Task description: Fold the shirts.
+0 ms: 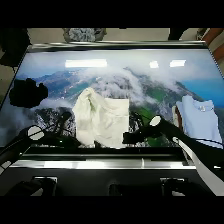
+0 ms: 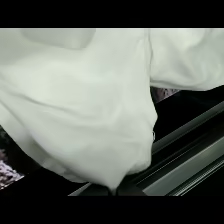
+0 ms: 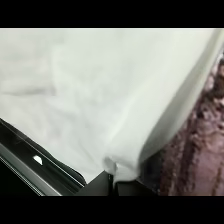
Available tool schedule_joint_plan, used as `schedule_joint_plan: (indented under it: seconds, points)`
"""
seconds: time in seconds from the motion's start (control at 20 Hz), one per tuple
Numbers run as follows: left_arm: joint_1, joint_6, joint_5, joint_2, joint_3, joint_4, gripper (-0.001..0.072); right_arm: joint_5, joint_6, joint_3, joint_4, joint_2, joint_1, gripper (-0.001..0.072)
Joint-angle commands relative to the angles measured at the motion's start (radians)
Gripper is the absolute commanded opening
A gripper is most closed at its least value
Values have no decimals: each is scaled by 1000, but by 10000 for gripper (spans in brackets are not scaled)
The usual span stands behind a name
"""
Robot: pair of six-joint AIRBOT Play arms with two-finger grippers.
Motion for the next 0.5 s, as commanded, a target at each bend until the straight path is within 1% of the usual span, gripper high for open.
schedule_joint_plan:
  seconds: [0.0,0.1,0.15,0.25,0.35,0.45]
  points:
    - [0,5,-3,0,46,3,29,6,-37,5,10,5,16,44]
    - [10,5,-40,9,127,43,27,46,-172,54,-14,48,-3,41]
    - [29,4,-55,29,199,61,27,69,-194,106,-56,93,-33,41]
    - [106,-5,-47,87,417,100,27,89,-196,257,-164,216,-122,41]
    - [233,-74,-36,117,708,143,27,58,-196,480,-290,366,-235,42]
    - [392,-162,-35,120,1021,178,27,-24,-193,729,-444,512,-343,42]
